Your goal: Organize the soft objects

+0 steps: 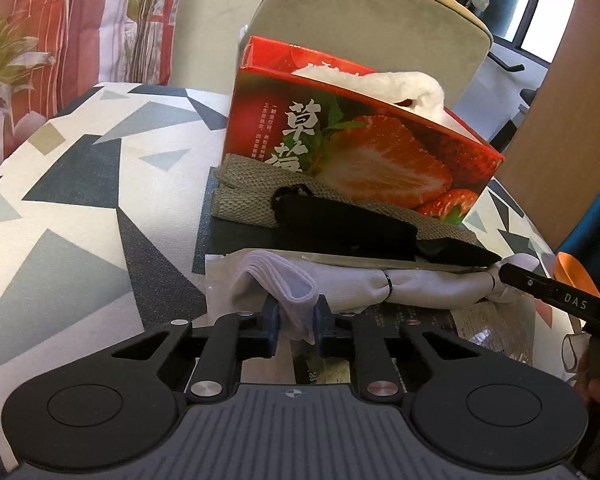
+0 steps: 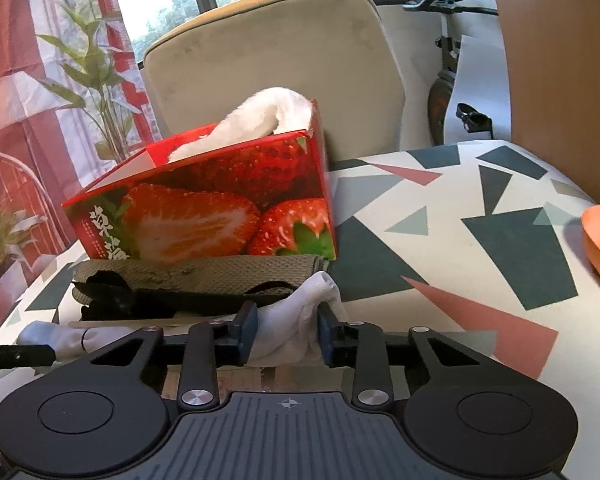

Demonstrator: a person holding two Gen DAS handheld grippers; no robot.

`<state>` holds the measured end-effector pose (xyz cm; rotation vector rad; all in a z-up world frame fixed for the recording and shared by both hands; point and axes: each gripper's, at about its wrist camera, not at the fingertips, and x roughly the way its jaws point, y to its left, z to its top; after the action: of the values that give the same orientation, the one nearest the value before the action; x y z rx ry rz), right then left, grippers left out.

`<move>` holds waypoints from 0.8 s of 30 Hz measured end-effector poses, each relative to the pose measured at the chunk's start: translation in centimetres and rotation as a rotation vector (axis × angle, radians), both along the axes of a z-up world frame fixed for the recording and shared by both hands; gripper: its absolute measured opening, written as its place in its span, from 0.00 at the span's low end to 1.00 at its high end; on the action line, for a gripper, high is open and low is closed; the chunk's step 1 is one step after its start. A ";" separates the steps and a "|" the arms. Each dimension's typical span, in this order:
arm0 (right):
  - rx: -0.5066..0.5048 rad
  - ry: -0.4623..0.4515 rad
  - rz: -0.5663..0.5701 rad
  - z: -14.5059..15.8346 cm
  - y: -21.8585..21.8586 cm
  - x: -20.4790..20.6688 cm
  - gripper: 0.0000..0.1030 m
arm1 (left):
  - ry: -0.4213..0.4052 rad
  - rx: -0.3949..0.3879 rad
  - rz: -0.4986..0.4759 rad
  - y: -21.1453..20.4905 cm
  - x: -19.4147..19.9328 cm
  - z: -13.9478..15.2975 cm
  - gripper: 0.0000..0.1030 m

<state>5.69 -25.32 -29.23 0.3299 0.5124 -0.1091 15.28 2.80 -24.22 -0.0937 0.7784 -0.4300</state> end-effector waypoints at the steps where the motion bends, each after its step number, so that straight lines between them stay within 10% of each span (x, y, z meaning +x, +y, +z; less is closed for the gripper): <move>1: 0.003 0.000 -0.002 0.0 -0.1 0.0 0.25 | -0.001 -0.001 0.000 0.0 0.0 0.0 0.16; 9: -0.003 -0.008 -0.012 0.1 -0.2 -0.3 0.08 | -0.018 0.002 -0.001 0.0 -0.3 0.2 0.12; 24: -0.063 -0.159 0.014 3.5 0.9 -1.9 0.06 | -0.146 -0.034 0.021 0.6 -1.5 2.5 0.10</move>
<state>3.77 -24.38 -25.71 0.2714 0.3535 -0.0846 13.76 3.41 -21.67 -0.1013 0.6263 -0.4253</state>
